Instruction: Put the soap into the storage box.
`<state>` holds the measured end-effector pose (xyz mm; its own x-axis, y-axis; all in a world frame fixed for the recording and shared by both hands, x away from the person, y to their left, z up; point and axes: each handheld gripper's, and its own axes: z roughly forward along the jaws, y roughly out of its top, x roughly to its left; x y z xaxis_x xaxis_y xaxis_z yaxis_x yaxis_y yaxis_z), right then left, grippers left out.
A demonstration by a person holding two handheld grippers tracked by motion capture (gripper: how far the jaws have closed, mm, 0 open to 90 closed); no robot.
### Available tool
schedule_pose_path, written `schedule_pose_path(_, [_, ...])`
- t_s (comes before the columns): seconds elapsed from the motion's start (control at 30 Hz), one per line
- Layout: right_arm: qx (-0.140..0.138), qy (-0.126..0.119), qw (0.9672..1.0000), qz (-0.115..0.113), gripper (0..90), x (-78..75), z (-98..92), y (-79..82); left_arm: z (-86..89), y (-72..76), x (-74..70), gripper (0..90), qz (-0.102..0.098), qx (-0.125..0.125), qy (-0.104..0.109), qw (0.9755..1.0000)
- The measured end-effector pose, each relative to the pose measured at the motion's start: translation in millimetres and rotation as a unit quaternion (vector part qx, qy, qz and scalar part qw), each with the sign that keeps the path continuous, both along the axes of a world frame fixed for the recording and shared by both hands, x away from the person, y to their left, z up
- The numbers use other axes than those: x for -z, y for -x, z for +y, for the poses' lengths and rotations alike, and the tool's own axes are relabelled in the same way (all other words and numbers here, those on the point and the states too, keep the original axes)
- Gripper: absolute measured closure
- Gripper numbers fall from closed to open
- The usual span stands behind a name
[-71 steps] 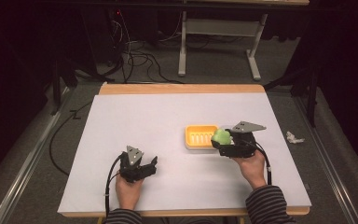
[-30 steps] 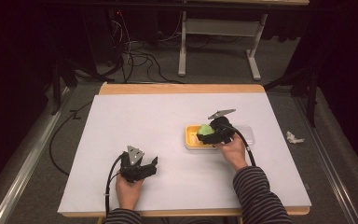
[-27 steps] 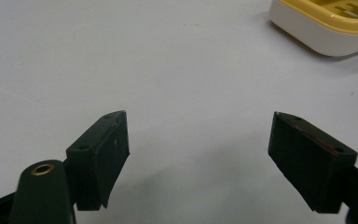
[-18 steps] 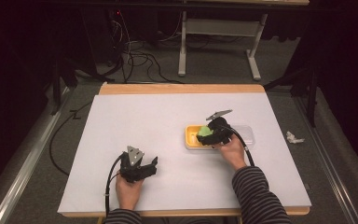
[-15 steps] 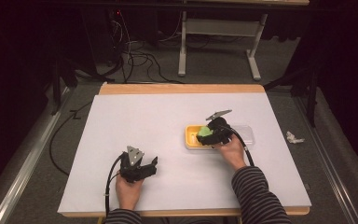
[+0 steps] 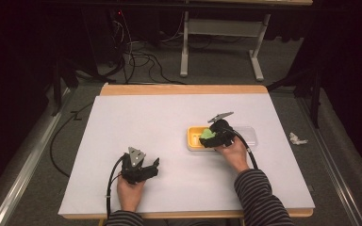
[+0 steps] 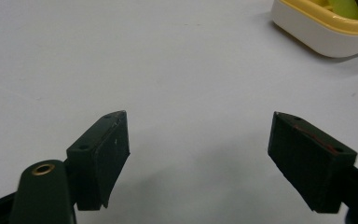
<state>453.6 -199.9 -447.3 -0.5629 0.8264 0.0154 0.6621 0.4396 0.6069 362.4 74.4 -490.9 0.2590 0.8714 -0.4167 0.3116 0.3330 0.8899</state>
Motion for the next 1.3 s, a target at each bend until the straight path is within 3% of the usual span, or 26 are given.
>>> schedule_pose_path(0.33, [0.007,-0.004,0.9996,-0.027,27.5,-4.9,0.6,2.9,0.4,0.2,0.0,21.2,0.000,0.002,0.000,1.0000])
schedule_pose_path(0.47, [0.013,-0.016,0.9978,-0.062,30.3,-17.7,-3.8,9.0,0.4,-0.5,0.1,21.4,0.002,0.001,-0.001,1.0000])
schedule_pose_path(0.63, [0.013,-0.023,0.9957,-0.089,31.3,-28.4,-8.7,15.2,0.4,0.4,0.0,21.2,-0.001,0.003,-0.002,1.0000])
schedule_pose_path(0.9, [0.021,-0.057,0.9938,-0.093,32.6,-38.5,-19.9,22.2,0.8,0.4,-0.3,21.1,-0.001,0.001,0.001,1.0000])
schedule_pose_path(1.3, [0.036,-0.079,0.9894,-0.116,31.7,-50.4,-35.2,29.6,1.5,0.0,-0.6,21.0,-0.002,-0.002,0.005,1.0000])
